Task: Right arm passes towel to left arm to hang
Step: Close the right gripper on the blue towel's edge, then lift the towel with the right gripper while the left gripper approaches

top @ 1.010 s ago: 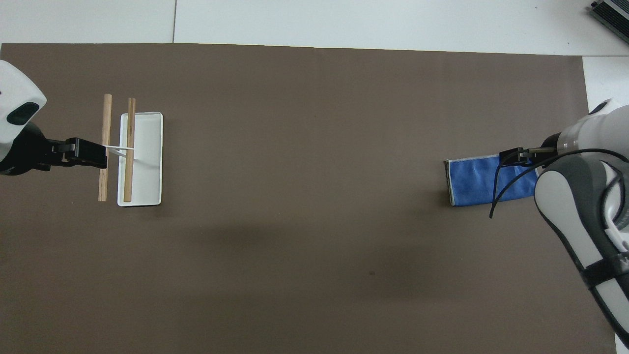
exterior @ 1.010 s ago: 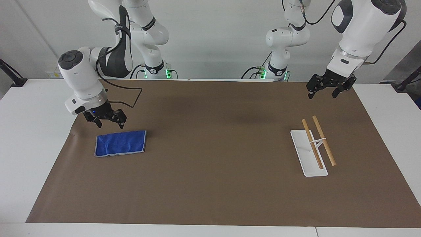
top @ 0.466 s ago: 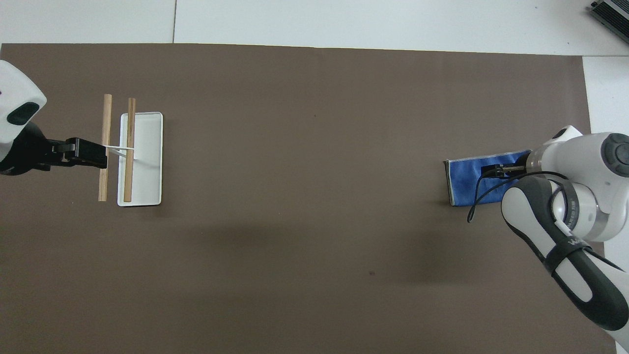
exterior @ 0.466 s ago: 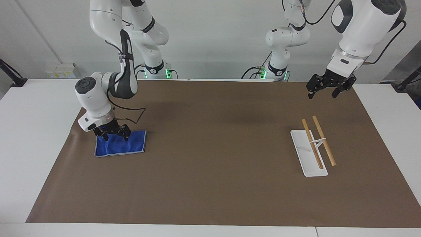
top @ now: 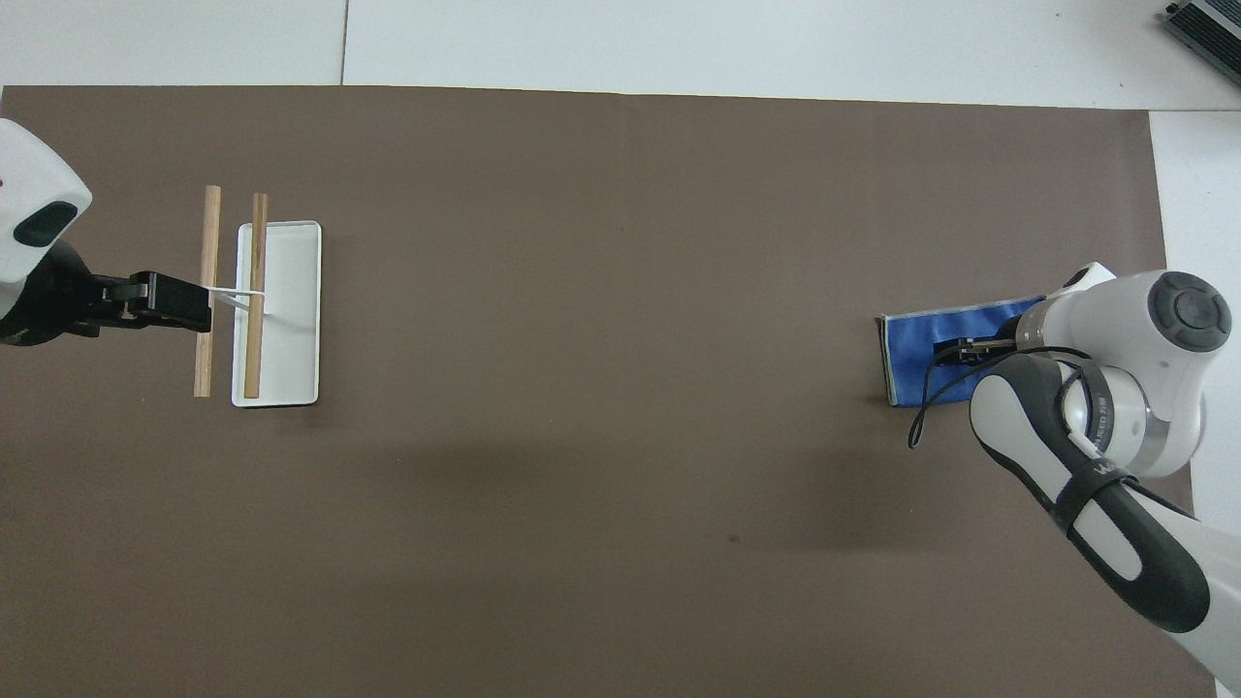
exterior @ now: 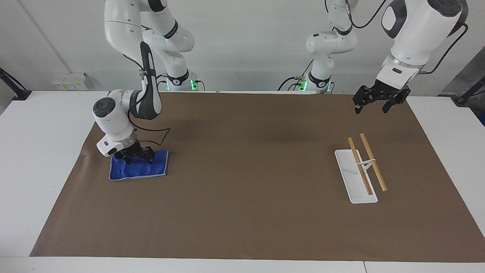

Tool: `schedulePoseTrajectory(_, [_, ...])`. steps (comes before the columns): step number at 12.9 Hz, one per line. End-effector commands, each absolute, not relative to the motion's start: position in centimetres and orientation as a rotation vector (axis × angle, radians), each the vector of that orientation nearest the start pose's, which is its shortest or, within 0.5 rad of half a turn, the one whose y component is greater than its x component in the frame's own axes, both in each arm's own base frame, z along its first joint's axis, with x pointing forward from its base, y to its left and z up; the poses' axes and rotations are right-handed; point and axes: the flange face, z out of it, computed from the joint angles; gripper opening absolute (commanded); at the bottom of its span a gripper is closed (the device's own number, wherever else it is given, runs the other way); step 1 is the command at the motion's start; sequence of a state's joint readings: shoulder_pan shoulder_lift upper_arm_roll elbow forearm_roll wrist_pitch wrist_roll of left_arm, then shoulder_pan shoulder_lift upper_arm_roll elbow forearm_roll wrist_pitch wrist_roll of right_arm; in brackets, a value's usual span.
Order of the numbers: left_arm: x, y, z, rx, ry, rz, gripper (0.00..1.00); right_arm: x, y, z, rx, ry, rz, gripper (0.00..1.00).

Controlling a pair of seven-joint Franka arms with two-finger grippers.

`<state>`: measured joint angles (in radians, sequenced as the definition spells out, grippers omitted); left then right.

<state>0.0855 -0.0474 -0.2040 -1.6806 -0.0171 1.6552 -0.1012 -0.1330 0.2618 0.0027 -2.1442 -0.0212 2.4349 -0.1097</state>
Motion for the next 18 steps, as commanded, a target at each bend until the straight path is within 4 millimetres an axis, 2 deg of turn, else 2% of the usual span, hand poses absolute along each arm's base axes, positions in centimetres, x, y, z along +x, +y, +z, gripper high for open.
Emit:
schedulePoseTrajectory(1, [53.8,-7.0,60.7,-3.132,0.019,-0.053,1.00,56.2,-7.1,28.2,-3.144,0.027,-0.060,0.36])
schedulePoseTrajectory(2, [53.8,-7.0,60.7,-3.132,0.017,-0.053,1.00,56.3,-7.1,28.3,-3.144,0.032,-0.063,0.13])
schedulePoseTrajectory(3, [53.8,-7.0,60.7,-3.132,0.017,-0.053,1.00,56.3,-7.1,28.2,-3.143,0.032,-0.060,0.00])
schedulePoseTrajectory(5, [53.8,-7.0,60.7,-3.132,0.017,-0.053,1.00,56.4,-6.8,28.8,-3.142,0.061,-0.070,0.00])
schedulePoseTrajectory(6, [53.8,-7.0,60.7,-3.132,0.017,-0.053,1.00,56.5,-5.7,29.5,-3.138,0.073,-0.085,0.00])
schedulePoseTrajectory(8, [53.8,-7.1,60.7,-3.132,0.021,-0.053,1.00,56.8,-2.0,32.3,-3.130,0.114,-0.132,0.00])
schedulePoseTrajectory(12, [53.4,-7.3,60.6,-3.129,0.038,-0.015,1.00,57.4,7.7,38.5,-3.109,0.193,-0.139,0.00])
schedulePoseTrajectory(13, [53.3,-7.4,60.6,-3.128,0.040,-0.005,1.00,57.2,9.8,39.3,-3.078,0.222,-0.147,0.00])
schedulePoseTrajectory(16, [52.6,-8.0,60.4,-3.137,0.067,0.033,1.00,56.2,14.4,41.5,-2.813,0.394,-0.061,0.00])
schedulePoseTrajectory(18, [52.0,-8.2,60.0,-3.141,0.056,0.052,1.00,55.4,16.8,43.4,-2.779,0.357,-0.083,0.00])
